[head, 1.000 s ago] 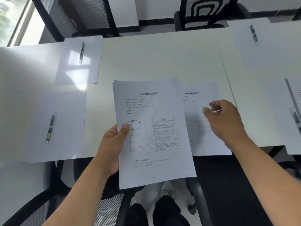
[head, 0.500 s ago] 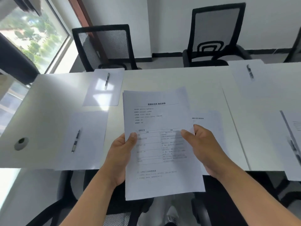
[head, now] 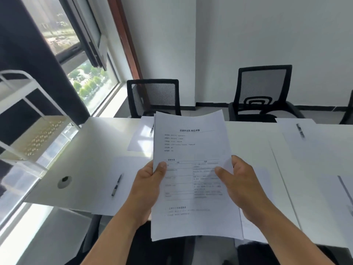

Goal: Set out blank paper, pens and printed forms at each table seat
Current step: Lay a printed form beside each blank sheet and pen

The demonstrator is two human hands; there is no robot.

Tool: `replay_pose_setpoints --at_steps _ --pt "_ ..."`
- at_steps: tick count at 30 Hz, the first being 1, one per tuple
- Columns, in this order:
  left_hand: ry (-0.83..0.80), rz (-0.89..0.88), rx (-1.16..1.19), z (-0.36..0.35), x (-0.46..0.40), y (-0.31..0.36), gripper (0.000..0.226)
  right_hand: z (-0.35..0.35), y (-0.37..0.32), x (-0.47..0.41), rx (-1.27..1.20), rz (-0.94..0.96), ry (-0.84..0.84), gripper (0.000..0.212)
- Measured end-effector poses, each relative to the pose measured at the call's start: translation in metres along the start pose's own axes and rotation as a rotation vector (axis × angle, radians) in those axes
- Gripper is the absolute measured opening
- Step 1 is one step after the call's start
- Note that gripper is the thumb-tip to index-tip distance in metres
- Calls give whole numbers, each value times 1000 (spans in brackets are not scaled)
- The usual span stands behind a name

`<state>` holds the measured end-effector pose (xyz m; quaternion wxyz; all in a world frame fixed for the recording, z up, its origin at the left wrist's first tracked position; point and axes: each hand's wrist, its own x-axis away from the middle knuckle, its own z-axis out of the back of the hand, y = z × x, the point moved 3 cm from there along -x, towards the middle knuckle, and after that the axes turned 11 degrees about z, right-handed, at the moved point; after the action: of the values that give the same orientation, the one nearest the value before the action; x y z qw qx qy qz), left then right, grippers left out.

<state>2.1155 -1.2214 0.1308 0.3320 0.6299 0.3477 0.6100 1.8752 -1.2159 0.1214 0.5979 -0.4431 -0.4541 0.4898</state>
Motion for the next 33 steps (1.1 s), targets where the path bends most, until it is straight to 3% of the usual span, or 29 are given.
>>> replay_pose_setpoints --at_steps 16,24,33 --pt "62 -177 26 99 56 50 30 -82 -92 15 -21 110 -49 7" --pt "20 -168 49 202 13 56 29 -185 -100 6 -46 77 -15 10" --pt "-44 -51 14 293 -65 28 25 -286 -59 -17 -2 -60 105 14"
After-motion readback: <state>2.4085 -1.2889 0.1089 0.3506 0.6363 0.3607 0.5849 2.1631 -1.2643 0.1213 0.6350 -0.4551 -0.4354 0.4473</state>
